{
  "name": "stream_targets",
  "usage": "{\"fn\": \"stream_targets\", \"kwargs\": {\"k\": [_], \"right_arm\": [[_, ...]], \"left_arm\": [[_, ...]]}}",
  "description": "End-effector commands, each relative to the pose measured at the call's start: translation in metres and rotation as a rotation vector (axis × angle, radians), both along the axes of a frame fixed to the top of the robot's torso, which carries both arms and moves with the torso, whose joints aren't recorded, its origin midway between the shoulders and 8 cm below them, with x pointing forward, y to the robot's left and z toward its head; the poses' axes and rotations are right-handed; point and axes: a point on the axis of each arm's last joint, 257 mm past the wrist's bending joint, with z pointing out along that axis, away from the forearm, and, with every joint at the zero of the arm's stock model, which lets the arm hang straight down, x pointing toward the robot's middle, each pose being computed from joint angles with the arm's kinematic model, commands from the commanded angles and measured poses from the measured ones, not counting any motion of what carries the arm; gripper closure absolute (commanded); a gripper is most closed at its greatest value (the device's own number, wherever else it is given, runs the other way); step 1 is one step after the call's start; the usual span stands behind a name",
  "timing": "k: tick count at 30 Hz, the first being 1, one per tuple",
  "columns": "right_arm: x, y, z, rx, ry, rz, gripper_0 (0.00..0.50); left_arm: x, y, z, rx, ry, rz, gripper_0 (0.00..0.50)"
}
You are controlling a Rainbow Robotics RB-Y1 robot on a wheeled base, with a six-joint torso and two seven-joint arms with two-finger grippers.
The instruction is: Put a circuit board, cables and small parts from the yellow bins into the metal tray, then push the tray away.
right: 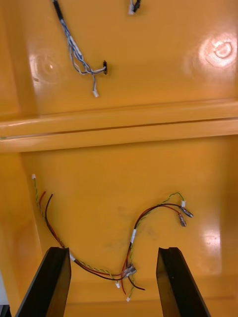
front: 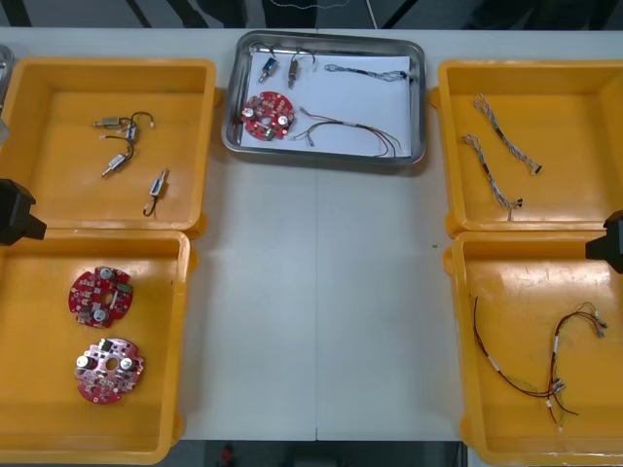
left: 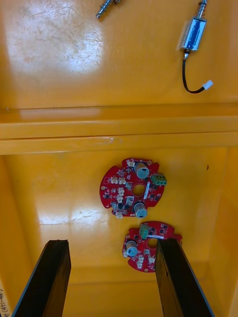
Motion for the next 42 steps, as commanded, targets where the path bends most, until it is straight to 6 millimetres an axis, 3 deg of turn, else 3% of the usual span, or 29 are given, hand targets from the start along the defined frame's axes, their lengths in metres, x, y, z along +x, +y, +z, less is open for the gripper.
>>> {"fn": "stream_targets", "kwargs": {"k": [1, 42], "right_arm": [[-0.010, -0.028, 0.004, -0.034, 0.009, -0.040, 0.000], [-0.020, -0.019, -0.003, -0.083, 0.065, 0.079, 0.000]], "left_arm": [[-0.001, 0.012, 0.016, 0.056, -0.034, -0.029, 0.000], [-0.001, 0.012, 0.016, 0.056, -0.034, -0.029, 0.000]]}}
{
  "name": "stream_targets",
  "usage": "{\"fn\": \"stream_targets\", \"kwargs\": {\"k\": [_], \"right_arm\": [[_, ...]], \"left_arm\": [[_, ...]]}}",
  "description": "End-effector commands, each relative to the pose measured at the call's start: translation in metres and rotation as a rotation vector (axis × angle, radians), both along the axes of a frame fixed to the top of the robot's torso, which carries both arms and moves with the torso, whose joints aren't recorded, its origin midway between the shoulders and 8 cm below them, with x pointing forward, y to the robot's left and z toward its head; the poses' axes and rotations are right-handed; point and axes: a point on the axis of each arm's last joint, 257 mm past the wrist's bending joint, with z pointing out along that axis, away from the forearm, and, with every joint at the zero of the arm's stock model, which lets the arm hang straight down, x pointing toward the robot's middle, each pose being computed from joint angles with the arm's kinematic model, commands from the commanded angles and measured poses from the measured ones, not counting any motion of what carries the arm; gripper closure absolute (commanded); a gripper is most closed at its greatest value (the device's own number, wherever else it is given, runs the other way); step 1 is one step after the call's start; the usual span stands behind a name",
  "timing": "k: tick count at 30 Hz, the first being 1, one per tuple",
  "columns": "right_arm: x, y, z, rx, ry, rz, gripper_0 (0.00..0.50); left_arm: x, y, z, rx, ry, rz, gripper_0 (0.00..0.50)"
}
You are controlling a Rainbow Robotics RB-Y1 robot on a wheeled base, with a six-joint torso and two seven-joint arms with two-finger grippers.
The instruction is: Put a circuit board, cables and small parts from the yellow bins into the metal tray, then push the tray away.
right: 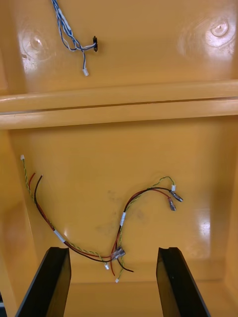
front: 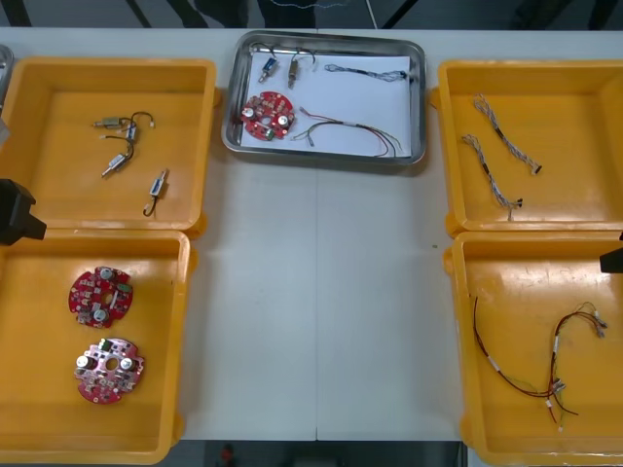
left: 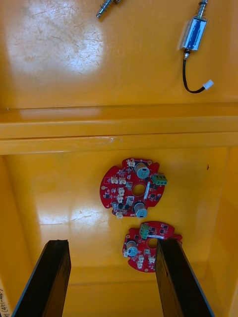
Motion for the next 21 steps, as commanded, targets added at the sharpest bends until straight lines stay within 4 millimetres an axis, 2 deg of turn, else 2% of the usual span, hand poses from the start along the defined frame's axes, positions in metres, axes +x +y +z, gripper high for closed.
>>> {"fn": "stream_targets", "kwargs": {"k": [1, 21], "right_arm": [[-0.0054, -0.0089, 0.0006, -0.073, 0.016, 0.052, 0.000], [-0.0054, -0.0089, 0.0006, -0.073, 0.016, 0.052, 0.000]], "left_arm": [[-0.0011, 0.0123, 0.0156, 0.056, -0.034, -0.029, 0.000], [-0.0011, 0.0123, 0.0156, 0.056, -0.034, -0.029, 0.000]]}}
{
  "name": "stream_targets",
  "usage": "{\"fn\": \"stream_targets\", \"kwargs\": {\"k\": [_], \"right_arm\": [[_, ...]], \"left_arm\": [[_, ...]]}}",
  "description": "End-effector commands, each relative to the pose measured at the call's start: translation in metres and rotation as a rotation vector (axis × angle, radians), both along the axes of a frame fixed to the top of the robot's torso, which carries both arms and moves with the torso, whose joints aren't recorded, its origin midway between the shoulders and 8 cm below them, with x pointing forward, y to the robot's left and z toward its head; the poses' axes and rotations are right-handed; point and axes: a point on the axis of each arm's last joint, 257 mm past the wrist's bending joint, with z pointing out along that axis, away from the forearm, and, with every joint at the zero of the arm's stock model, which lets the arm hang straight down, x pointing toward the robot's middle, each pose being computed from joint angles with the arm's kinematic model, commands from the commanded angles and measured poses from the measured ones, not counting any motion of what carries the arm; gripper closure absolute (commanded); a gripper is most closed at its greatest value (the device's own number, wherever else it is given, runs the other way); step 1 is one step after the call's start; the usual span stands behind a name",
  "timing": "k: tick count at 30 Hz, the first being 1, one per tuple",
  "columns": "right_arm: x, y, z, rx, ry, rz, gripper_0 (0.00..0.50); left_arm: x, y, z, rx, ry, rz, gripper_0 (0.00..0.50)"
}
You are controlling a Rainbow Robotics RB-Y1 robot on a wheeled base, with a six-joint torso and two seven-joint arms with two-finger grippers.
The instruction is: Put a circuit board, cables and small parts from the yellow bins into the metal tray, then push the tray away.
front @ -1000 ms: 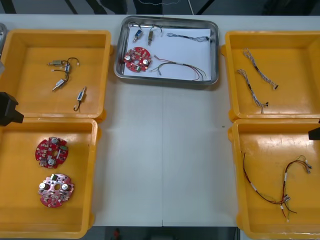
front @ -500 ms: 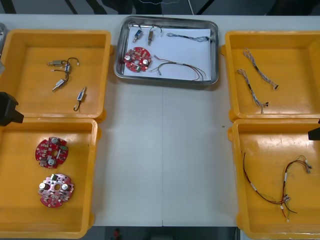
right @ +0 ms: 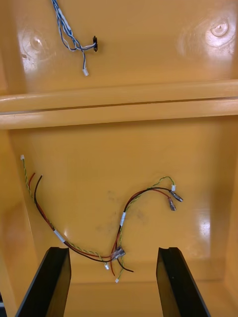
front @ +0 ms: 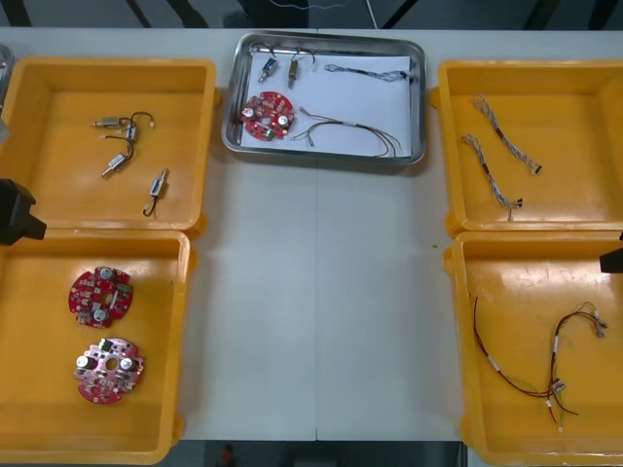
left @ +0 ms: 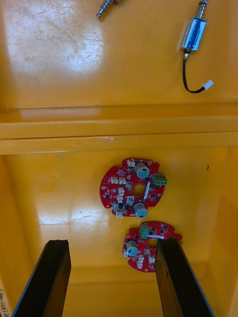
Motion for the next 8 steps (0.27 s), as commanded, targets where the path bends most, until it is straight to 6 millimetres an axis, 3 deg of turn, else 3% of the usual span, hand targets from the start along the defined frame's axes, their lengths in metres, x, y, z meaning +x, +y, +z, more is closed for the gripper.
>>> {"fn": "stream_targets", "kwargs": {"k": [1, 8], "right_arm": [[-0.0054, -0.0089, 0.0006, -0.073, 0.016, 0.052, 0.000], [-0.0054, -0.0089, 0.0006, -0.073, 0.016, 0.052, 0.000]], "left_arm": [[-0.0011, 0.0123, 0.0156, 0.056, -0.034, -0.029, 0.000], [-0.0011, 0.0123, 0.0156, 0.056, -0.034, -0.029, 0.000]]}}
